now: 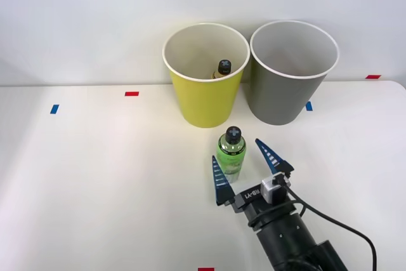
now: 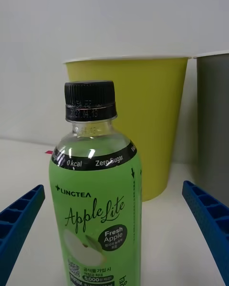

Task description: Put cans in the gray bin, plastic bottles in the light green bin

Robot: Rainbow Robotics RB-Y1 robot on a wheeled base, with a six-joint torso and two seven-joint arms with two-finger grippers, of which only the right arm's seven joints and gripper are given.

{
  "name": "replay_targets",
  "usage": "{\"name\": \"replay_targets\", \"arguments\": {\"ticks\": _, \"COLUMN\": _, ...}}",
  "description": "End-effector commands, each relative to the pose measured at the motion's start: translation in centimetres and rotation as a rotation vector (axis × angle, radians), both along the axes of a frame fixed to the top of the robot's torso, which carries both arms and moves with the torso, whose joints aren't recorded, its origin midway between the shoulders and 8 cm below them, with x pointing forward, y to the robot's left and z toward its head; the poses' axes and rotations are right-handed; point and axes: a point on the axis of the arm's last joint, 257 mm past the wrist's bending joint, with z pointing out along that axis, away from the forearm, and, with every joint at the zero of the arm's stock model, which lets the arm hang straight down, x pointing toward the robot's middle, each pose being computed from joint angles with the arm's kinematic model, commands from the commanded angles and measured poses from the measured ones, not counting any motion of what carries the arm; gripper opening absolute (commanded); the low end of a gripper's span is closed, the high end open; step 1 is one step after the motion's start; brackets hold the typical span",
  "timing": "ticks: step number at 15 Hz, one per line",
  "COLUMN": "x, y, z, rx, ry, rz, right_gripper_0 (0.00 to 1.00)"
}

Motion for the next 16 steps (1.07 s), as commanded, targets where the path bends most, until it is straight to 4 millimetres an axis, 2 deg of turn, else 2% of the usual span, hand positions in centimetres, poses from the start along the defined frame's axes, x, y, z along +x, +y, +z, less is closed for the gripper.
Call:
{"name": "replay_targets", "arguments": {"ticks": 1, "x": 1.26, "y": 0.75, "z": -0.03, "rx": -0.013, "ry": 0.025, "rz": -0.031, "right_gripper_0": 1.0}}
{"name": "replay_targets", "arguments": {"ticks": 5, "x": 2.09, "y": 1.08, "z": 0.21, "rx": -0.02, "ry": 0.032, "rz": -0.059, "right_gripper_0": 1.0}}
{"name": "replay_targets", "arguments": {"ticks": 10, "x": 2.09, "y": 1.12, "z": 0.24, "rx": -0.025, "ry": 0.031, "rz": -0.059, "right_gripper_0": 1.0}}
{"name": "replay_targets", "arguments": {"ticks": 11, "x": 2.08, "y": 1.13, "z": 0.26, "rx": -0.03, "ry": 0.028, "rz": -0.059, "right_gripper_0": 0.91}}
{"name": "replay_targets", "arguments": {"ticks": 13, "x": 2.14, "y": 0.98, "z": 0.27, "rx": -0.037, "ry": 0.025, "rz": -0.064, "right_gripper_0": 0.24}}
{"name": "replay_targets", "arguments": {"ticks": 14, "x": 2.09, "y": 1.04, "z": 0.24, "rx": -0.04, "ry": 0.024, "rz": -0.063, "right_gripper_0": 0.05}}
{"name": "replay_targets", "arguments": {"ticks": 16, "x": 2.05, "y": 0.96, "z": 0.1, "rx": -0.046, "ry": 0.025, "rz": -0.063, "right_gripper_0": 0.0}}
